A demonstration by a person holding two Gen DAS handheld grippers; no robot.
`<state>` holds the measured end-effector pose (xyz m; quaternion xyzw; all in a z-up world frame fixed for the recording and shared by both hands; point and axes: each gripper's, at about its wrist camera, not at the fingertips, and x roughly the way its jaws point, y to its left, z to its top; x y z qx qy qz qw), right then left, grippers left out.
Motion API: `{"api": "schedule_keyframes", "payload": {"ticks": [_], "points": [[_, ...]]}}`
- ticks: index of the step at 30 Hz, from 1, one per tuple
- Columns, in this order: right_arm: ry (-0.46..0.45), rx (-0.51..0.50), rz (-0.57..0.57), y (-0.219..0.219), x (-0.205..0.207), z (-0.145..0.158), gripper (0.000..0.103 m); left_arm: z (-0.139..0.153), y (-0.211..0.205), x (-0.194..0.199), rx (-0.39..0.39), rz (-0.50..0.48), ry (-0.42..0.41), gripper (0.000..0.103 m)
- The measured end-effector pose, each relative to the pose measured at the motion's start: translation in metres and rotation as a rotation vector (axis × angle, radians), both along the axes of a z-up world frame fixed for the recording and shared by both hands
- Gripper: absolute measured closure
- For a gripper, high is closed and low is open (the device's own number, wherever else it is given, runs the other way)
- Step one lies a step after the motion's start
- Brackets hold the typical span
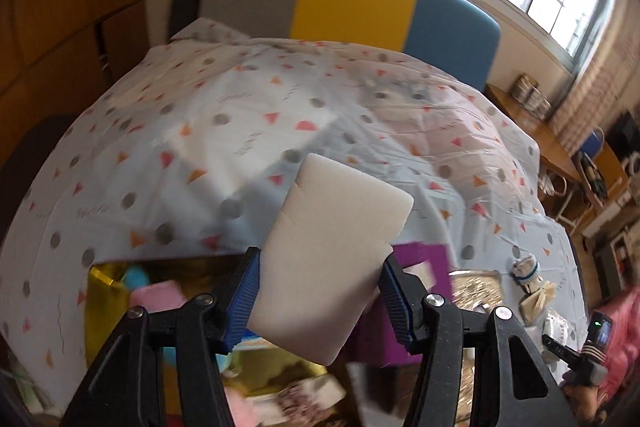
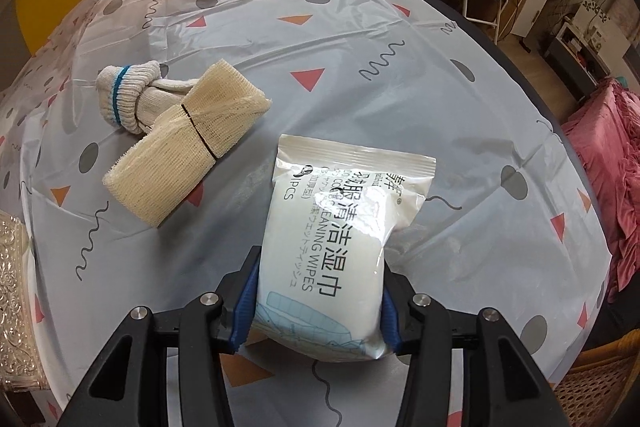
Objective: Organize soft objects
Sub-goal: 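Carry the white sponge with the left gripper and release it into the tray, then carry the wipes pack with the right gripper and drop it into the tray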
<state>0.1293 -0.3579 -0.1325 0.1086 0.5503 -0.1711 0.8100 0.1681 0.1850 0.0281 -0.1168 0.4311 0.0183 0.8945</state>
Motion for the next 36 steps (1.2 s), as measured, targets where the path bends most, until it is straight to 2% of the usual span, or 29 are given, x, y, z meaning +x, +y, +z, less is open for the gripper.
{"api": "schedule_keyframes", "payload": {"ticks": [7,12,18,23,25,29,32,36], "points": [[0.004,-0.041,0.037,0.015,0.009,-0.003,0.053,-0.031,0.094,-0.062,-0.083,0.174,0.031,0.045],[0.005,-0.053,0.051,0.021,0.01,-0.003,0.053,-0.057,0.138,-0.102,-0.116,0.275,0.07,0.044],[0.005,-0.066,0.068,0.025,0.011,-0.003,0.053,-0.098,0.14,-0.098,-0.095,0.268,0.16,0.041],[0.006,-0.075,0.078,0.029,0.011,-0.004,0.053,-0.117,0.144,-0.088,-0.117,0.333,0.201,0.03],[0.006,-0.072,0.074,0.028,0.011,-0.004,0.053,-0.114,0.141,-0.091,-0.094,0.342,0.177,0.03],[0.006,-0.077,0.076,0.029,0.013,-0.005,0.053,-0.11,0.136,-0.099,-0.014,0.355,0.153,0.019],[0.004,-0.082,0.079,0.029,0.013,-0.005,0.053,-0.11,0.136,-0.103,-0.01,0.356,0.152,0.017],[-0.006,-0.08,0.073,0.029,0.012,-0.004,0.053,-0.101,0.121,-0.119,0.018,0.364,0.09,0.017]]}}
